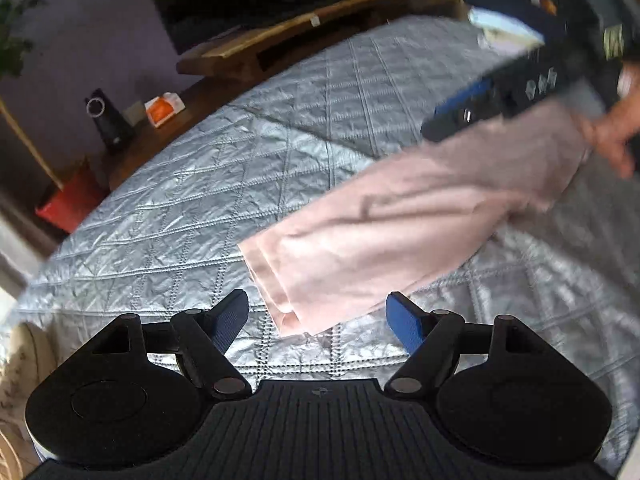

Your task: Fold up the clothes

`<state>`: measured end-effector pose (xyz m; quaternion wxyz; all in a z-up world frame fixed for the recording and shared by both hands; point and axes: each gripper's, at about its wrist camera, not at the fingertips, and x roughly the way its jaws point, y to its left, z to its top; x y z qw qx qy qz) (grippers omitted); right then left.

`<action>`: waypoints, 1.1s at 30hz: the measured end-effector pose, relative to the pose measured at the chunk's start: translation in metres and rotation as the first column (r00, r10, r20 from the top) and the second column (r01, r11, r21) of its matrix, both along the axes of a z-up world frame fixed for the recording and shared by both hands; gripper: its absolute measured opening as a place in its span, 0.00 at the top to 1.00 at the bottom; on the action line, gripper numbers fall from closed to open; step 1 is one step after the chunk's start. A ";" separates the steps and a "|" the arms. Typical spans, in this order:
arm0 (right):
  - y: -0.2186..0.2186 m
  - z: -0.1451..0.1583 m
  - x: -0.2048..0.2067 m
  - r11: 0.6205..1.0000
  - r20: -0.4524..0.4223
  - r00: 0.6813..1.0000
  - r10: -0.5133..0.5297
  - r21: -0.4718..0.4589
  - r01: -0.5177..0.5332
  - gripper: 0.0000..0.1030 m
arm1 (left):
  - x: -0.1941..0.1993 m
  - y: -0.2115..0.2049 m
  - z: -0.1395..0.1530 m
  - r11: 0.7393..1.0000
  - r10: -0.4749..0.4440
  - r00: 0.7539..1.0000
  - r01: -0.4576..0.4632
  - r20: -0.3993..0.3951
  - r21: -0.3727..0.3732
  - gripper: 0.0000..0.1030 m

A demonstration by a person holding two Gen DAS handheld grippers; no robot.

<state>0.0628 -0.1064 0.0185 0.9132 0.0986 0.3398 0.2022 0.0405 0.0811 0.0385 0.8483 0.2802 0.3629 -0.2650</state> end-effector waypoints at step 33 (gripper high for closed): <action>-0.013 -0.006 -0.009 0.996 -0.081 0.997 0.013 -0.084 -0.020 0.41 | 0.013 -0.020 -0.024 0.994 -0.029 0.999 0.028 0.014 0.101 0.92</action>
